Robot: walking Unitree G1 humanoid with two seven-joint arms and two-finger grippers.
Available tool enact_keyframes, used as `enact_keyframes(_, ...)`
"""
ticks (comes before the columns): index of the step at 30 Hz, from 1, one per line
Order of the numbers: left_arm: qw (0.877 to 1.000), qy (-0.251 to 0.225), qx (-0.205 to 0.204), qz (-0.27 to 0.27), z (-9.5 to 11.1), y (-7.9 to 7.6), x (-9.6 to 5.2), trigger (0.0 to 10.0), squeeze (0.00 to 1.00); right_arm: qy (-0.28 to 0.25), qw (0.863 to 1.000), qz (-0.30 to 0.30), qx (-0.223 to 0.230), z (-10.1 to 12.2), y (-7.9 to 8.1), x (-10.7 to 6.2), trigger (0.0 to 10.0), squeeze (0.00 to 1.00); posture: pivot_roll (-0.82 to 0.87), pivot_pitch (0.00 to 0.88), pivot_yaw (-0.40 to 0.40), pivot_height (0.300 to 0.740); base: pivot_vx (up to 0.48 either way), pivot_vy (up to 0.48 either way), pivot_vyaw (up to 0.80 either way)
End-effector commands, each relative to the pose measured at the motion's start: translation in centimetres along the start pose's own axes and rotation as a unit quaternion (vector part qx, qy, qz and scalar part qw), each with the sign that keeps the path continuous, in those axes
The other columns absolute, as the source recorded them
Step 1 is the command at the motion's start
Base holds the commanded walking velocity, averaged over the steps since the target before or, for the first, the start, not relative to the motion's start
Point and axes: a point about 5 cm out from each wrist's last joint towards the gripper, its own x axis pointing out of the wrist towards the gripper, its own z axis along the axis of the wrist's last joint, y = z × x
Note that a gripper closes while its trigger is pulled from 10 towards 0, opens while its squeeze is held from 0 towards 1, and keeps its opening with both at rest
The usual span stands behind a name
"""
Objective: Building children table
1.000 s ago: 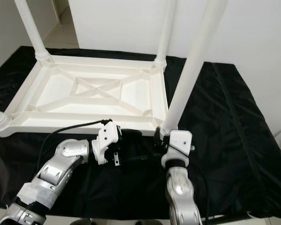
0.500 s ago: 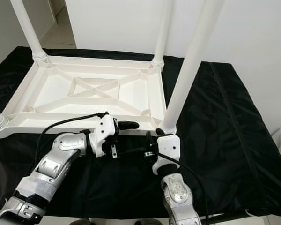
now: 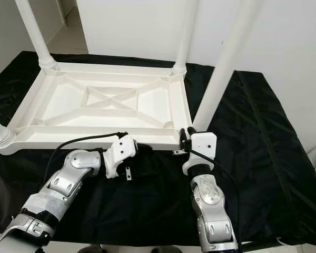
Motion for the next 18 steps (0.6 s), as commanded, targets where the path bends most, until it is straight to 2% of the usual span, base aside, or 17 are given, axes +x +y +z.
enact_keyframes(1,0.989,0.022,-0.005,0.143,-0.7,1.3,0.1,10.0,0.00,0.007,0.999,-0.042,-0.012,-0.3,-1.6,0.1,10.0,0.00,-0.03,0.020,-0.044,0.740,0.000,0.000,0.00)
enact_keyframes(3,0.987,0.030,-0.012,0.155,-1.0,1.5,0.0,10.0,0.00,0.014,0.998,-0.063,-0.011,-0.5,-2.1,0.0,10.0,0.00,-0.03,0.023,-0.040,0.740,0.000,0.000,0.00)
enact_keyframes(8,0.988,0.018,-0.003,0.151,-0.7,1.6,-0.4,10.0,0.00,0.017,0.998,-0.063,-0.012,-0.7,-1.8,-0.4,10.0,0.00,-0.04,0.025,-0.034,0.740,0.000,0.000,0.00)
enact_keyframes(10,0.992,-0.009,0.011,0.127,-0.1,1.4,-1.1,10.0,0.00,0.020,0.997,-0.068,-0.011,-1.0,-1.8,-0.6,10.0,0.00,-0.04,0.026,-0.030,0.740,0.000,0.000,0.00)
enact_keyframes(11,0.995,-0.017,0.012,0.095,0.1,1.0,-1.6,10.0,0.00,0.022,0.997,-0.072,-0.010,-1.1,-2.0,-0.7,10.0,0.00,-0.04,0.027,-0.030,0.740,0.000,0.000,0.00)
enact_keyframes(13,0.995,-0.017,0.012,0.095,0.1,1.0,-1.6,10.0,0.00,0.022,0.997,-0.072,-0.010,-1.1,-2.0,-0.7,10.0,0.00,-0.04,0.027,-0.030,0.740,0.000,0.000,0.00)
enact_keyframes(15,0.999,-0.024,0.004,0.049,0.0,0.3,-2.8,10.0,0.00,0.023,0.997,-0.077,-0.011,-1.2,-2.3,-0.8,10.0,0.00,-0.04,0.025,-0.025,0.740,0.000,0.000,0.00)
enact_keyframes(16,0.999,-0.024,0.004,0.049,0.0,0.3,-2.8,10.0,0.00,0.023,0.997,-0.077,-0.011,-1.2,-2.3,-0.8,10.0,0.00,-0.04,0.025,-0.025,0.740,0.000,0.000,0.00)
enact_keyframes(18,0.999,-0.032,-0.028,0.027,-0.3,0.4,-4.6,10.0,0.00,0.022,0.996,-0.080,-0.013,-1.2,-2.6,-0.7,10.0,0.00,-0.04,0.020,-0.027,0.740,0.000,0.000,0.00)
